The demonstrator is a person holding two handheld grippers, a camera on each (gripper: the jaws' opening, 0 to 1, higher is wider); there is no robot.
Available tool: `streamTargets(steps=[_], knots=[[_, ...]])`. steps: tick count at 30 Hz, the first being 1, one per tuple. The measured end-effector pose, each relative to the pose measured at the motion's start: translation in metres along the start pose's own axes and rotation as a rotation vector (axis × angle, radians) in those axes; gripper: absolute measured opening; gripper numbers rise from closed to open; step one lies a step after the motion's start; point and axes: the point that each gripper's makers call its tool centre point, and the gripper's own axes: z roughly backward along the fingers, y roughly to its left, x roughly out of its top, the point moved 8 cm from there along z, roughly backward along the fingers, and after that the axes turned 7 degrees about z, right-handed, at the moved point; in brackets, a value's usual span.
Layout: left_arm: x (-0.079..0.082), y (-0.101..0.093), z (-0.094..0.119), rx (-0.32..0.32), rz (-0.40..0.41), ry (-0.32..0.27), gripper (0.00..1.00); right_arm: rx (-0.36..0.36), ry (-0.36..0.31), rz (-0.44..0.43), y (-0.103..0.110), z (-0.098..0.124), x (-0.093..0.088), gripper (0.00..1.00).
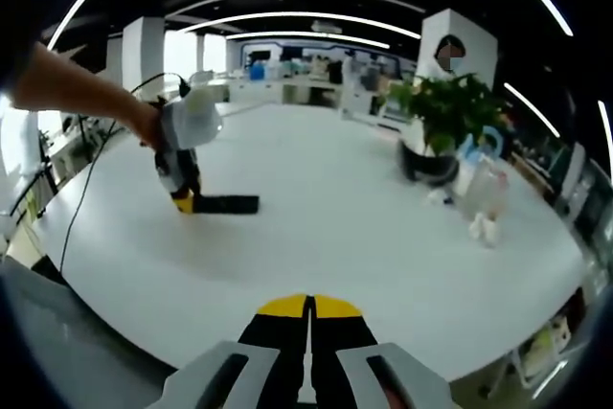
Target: Press the specified remote control buttons in sequence, fully releasing each button before pressing the next.
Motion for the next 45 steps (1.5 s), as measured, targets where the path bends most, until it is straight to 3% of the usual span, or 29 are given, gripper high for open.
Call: streamTargets(steps=[6, 36, 45], knots=[[-0.005, -0.008, 0.001, -0.006, 0.002, -0.018, 0.23, -0.001, 0.001, -0.004, -0.001, 0.001, 0.000, 0.00], [-0.020, -0.047, 0.005, 0.000, -0.041, 0.021, 0.23, 0.012, 0.024, -0.001, 0.002, -0.001, 0.000, 0.00], [-0.028, -0.055, 0.006, -0.002, -0.026, -0.016, 0.23, 0.019, 0.019, 0.000, 0.003, -0.001, 0.001, 0.00]])
